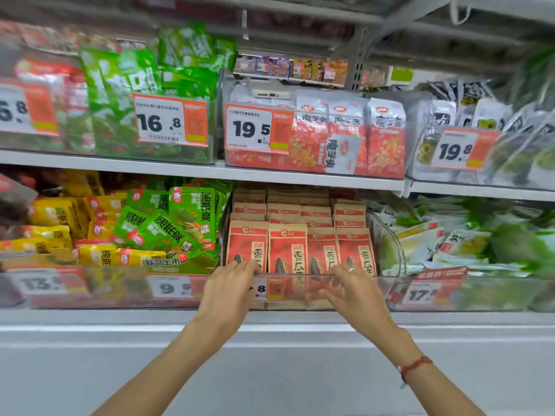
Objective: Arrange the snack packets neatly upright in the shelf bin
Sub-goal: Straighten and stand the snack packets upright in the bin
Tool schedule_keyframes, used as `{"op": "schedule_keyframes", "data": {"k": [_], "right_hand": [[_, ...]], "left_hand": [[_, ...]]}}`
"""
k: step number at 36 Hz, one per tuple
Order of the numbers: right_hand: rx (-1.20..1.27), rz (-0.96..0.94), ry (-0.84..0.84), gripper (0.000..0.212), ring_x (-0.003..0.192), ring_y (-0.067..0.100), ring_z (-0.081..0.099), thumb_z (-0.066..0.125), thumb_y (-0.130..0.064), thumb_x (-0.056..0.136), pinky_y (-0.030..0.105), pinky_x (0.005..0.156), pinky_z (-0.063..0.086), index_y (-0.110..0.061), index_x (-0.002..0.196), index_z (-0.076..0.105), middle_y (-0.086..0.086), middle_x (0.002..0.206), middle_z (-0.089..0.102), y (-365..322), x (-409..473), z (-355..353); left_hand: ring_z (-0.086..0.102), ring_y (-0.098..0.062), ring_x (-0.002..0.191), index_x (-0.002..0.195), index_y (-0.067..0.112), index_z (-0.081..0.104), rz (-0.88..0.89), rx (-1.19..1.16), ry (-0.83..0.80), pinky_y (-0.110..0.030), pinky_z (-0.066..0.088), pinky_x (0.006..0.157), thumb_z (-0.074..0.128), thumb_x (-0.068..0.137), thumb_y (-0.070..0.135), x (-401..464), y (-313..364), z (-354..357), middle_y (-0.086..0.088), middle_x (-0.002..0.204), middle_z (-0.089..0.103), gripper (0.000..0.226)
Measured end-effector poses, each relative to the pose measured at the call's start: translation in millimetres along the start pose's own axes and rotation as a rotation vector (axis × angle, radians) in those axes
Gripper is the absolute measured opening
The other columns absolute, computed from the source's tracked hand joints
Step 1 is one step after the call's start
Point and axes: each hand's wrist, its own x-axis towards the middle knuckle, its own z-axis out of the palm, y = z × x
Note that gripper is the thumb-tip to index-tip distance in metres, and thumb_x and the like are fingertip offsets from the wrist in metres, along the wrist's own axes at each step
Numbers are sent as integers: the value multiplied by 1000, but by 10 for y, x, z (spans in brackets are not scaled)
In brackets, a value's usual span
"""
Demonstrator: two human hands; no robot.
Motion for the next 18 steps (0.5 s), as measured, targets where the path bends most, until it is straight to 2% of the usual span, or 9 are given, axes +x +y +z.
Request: {"op": "schedule_keyframes", "data": {"k": [2, 4, 6, 8, 10, 12, 14, 16, 18], "right_hand": [[39, 16, -7, 19, 74, 14, 51, 79, -28, 77, 24, 68, 34, -19, 89, 67, -11, 73, 56, -24, 10, -39], [65, 27, -3, 17, 73, 10, 49, 79, -29, 77, 22, 72, 32, -22, 89, 69, -15, 72, 54, -38, 6, -56], [87, 57, 8, 19, 75, 8, 49, 80, -28, 75, 22, 72, 33, -23, 91, 71, -18, 72, 53, -47, -21, -36], [127, 78, 38, 23, 75, 8, 50, 82, -25, 72, 24, 72, 38, -22, 93, 74, -21, 70, 51, -48, -58, -5], [165, 95, 68, 25, 74, 7, 51, 85, -22, 69, 24, 73, 40, -22, 92, 75, -26, 67, 47, -49, -83, 11], [189, 114, 90, 27, 73, 7, 53, 85, -22, 68, 22, 70, 39, -25, 93, 75, -27, 66, 48, -34, -63, 21], [204, 127, 97, 28, 72, 7, 55, 85, -23, 68, 21, 67, 40, -27, 93, 75, -23, 67, 52, -17, -20, 19], [210, 121, 103, 28, 71, 6, 56, 86, -22, 67, 21, 65, 41, -27, 92, 74, -20, 68, 56, -17, 30, -15], [222, 107, 118, 30, 69, 6, 55, 87, -22, 66, 24, 69, 43, -28, 92, 74, -20, 66, 57, -39, 62, -75]], "left_hand": [[62, -20, 88, 107, 19, 62, -11, -55, -2, -25, 33, 67, 70, 80, 13, 13, 31, -53, 3, 96, 68, 29], [57, -20, 97, 116, 22, 55, -28, -63, -16, -23, 27, 70, 59, 91, 17, 28, 23, -52, 4, 107, 65, 26], [60, -18, 88, 111, 22, 59, -14, -84, -19, -21, 27, 67, 68, 85, 17, 1, 21, -75, 5, 101, 67, 28], [61, -13, 63, 90, 23, 67, 0, -80, -34, -18, 28, 57, 90, 56, 16, -25, 5, -58, 9, 76, 68, 42], [56, -7, 50, 78, 26, 66, 3, -59, -39, -15, 28, 49, 96, 35, 17, -7, -23, -23, 13, 62, 64, 53], [58, -6, 55, 82, 27, 65, 22, -85, -43, -16, 35, 51, 94, 42, 16, 19, -39, -36, 13, 66, 66, 50], [64, -12, 71, 96, 23, 67, 12, -151, -16, -19, 40, 63, 84, 63, 13, 32, -54, -46, 10, 83, 71, 38], [63, -17, 87, 108, 21, 64, 25, -152, 31, -22, 38, 71, 72, 79, 12, 70, -64, -76, 6, 98, 71, 32], [61, -17, 95, 114, 21, 61, 43, -161, 61, -22, 36, 74, 67, 84, 16, 96, -63, -119, 6, 106, 69, 31]]}}
